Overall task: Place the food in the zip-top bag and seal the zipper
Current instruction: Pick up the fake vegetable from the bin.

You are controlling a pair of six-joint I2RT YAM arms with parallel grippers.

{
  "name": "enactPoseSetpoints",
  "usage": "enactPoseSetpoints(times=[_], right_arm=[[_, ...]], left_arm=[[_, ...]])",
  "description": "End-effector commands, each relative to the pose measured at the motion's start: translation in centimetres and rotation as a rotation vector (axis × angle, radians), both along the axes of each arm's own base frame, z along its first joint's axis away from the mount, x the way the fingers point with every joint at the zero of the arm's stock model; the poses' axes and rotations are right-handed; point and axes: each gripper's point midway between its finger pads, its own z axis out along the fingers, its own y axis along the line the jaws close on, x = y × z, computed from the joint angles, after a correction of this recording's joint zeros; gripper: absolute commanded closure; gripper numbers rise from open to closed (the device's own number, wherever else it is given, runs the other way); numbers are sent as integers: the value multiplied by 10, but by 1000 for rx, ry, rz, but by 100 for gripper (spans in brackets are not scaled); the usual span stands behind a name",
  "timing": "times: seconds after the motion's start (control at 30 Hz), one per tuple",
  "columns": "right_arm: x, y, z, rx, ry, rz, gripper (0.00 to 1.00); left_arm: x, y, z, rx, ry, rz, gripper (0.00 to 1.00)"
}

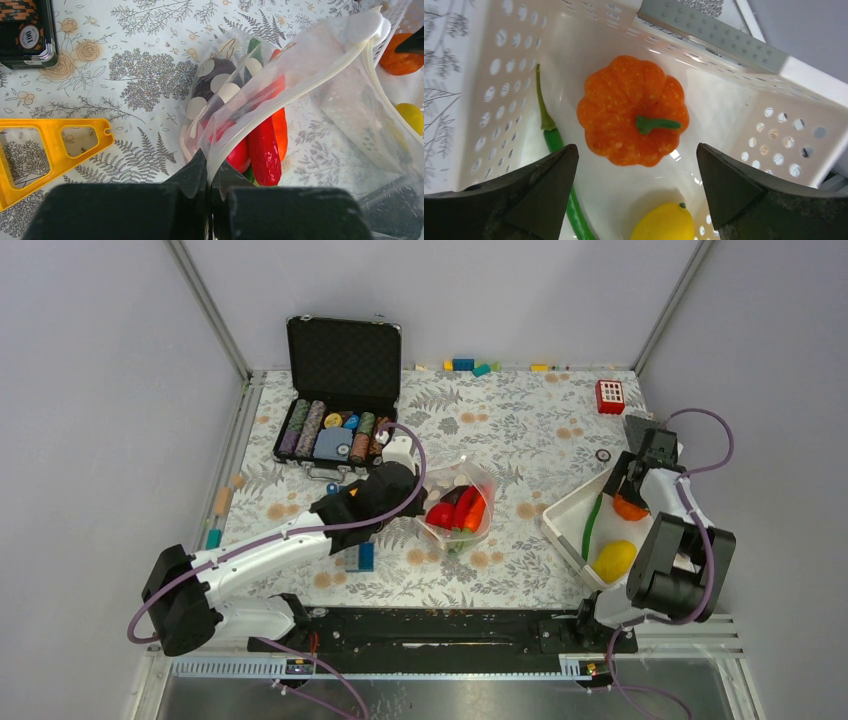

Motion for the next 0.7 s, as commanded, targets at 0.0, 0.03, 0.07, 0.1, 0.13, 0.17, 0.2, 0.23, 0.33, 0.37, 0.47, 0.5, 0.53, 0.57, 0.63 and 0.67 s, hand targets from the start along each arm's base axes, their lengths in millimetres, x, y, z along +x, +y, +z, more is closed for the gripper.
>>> enactPoseSetpoints(times=[0.0,0.03,0.07,0.1,0.13,0.17,0.2,0.23,0.33,0.37,0.47,0.5,0.53,0.57,0.63,0.67], right_arm=[[8,-7,-10,39,36,-29,4],[10,-5,-14,68,38,-24,4],[12,-3,-18,98,39,-19,4],[13,-2,-22,120,42,-16,4],[13,1,-26,149,45,-13,5],[15,2,-28,169,51,-8,6],[15,3,-31,184,57,-8,8],[16,4,-33,196,61,-8,9],[19,6,-35,219,57,-5,14],[18,6,-36,216,63,-12,17],[12,1,-35,186,71,-44,25],[10,0,-32,177,64,-55,28],[8,-1,-27,168,55,-65,31],[7,-1,-20,159,42,-71,32],[1,-3,-6,132,20,-91,35],[-4,-3,5,115,3,-103,36]], left_arm=[[4,-7,17,-70,-40,-10,100],[4,-7,17,-73,-38,-11,100],[4,-7,17,-74,-37,-12,100],[3,-7,17,-76,-35,-13,100],[2,-7,17,-81,-36,-13,100],[2,-7,17,-85,-37,-14,100],[1,-7,16,-89,-36,-14,100],[1,-7,17,-93,-37,-16,100],[0,-7,16,-95,-34,-20,100],[0,-7,16,-96,-34,-21,100],[-1,-8,15,-101,-30,-22,100],[-1,-9,15,-105,-30,-25,100],[-1,-9,15,-107,-28,-27,100],[-1,-10,16,-110,-29,-29,100],[-2,-11,16,-115,-27,-34,100],[-3,-11,17,-120,-28,-38,100]])
